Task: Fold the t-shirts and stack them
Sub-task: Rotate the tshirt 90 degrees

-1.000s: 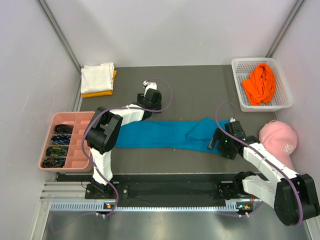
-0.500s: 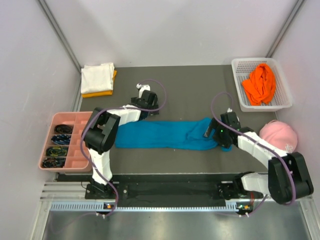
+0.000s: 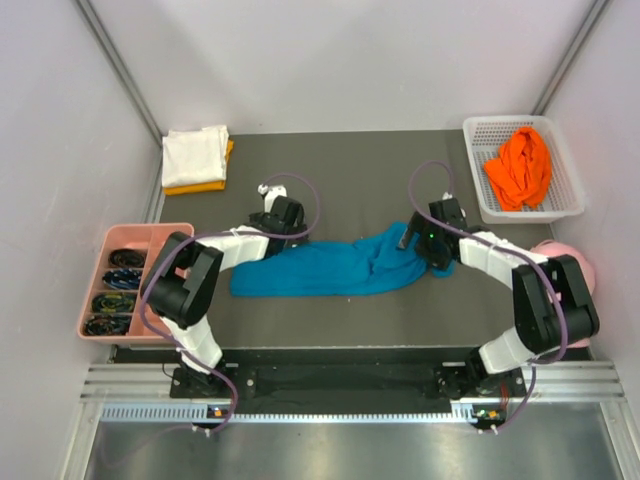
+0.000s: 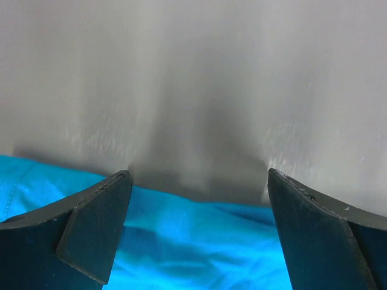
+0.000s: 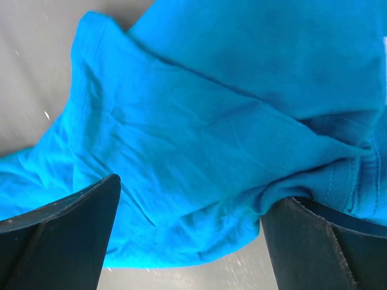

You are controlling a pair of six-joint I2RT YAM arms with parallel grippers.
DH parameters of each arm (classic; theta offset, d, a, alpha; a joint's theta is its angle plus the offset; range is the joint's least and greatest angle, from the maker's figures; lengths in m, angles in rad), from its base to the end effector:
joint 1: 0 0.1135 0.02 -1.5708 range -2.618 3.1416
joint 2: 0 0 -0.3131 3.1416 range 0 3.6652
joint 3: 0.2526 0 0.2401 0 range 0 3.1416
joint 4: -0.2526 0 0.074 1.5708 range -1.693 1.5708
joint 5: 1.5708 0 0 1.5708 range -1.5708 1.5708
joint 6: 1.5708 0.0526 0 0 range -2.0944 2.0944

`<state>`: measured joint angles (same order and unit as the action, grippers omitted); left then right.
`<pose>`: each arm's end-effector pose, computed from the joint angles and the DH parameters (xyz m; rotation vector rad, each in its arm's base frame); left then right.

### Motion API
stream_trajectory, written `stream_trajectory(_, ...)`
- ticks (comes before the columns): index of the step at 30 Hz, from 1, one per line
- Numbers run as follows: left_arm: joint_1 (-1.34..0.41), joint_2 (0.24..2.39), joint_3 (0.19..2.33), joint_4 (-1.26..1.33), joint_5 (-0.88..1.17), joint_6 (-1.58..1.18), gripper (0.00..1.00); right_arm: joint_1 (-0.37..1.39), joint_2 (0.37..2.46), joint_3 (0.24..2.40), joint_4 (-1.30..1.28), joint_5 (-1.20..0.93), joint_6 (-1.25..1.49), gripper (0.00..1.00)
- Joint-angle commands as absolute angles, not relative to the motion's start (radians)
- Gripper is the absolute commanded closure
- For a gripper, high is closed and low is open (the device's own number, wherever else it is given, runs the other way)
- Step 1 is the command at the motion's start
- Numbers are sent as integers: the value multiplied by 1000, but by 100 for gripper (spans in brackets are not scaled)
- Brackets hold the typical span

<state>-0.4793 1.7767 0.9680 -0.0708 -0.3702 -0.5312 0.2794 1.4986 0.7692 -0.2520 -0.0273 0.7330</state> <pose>0.3339 -0.1521 0.1985 -0.2209 2.3619 -0.0247 0.2698 0.0789 0.2104 0.5760 2.5438 0.4150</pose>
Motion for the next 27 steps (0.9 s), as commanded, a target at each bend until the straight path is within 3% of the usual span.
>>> stream_trajectory(1, -498, 1775, 871, -250, -275, -610, 1, 287, 1638, 816, -322, -17, 709, 7)
stream_trajectory(19, -650, 1628, 805, -410, -232, -683, 1, 285, 1986, 1316, -439, -87, 657, 7)
stream_trajectory(21, -653, 1603, 796, -422, -238, -690, 1, 284, 2011, 1354, -448, -101, 650, 14)
stream_trajectory(22, -653, 1595, 793, -425, -241, -695, 1, 281, 2017, 1362, -448, -106, 650, 27)
stream_trajectory(24, -653, 1577, 787, -434, -242, -699, 1, 281, 2025, 1368, -439, -115, 652, 35)
stream_trajectory(25, -653, 1571, 785, -436, -242, -703, 1, 278, 2026, 1370, -439, -117, 652, 52)
stream_trajectory(27, -655, 1557, 781, -440, -241, -706, 1, 278, 2031, 1374, -437, -118, 653, 69)
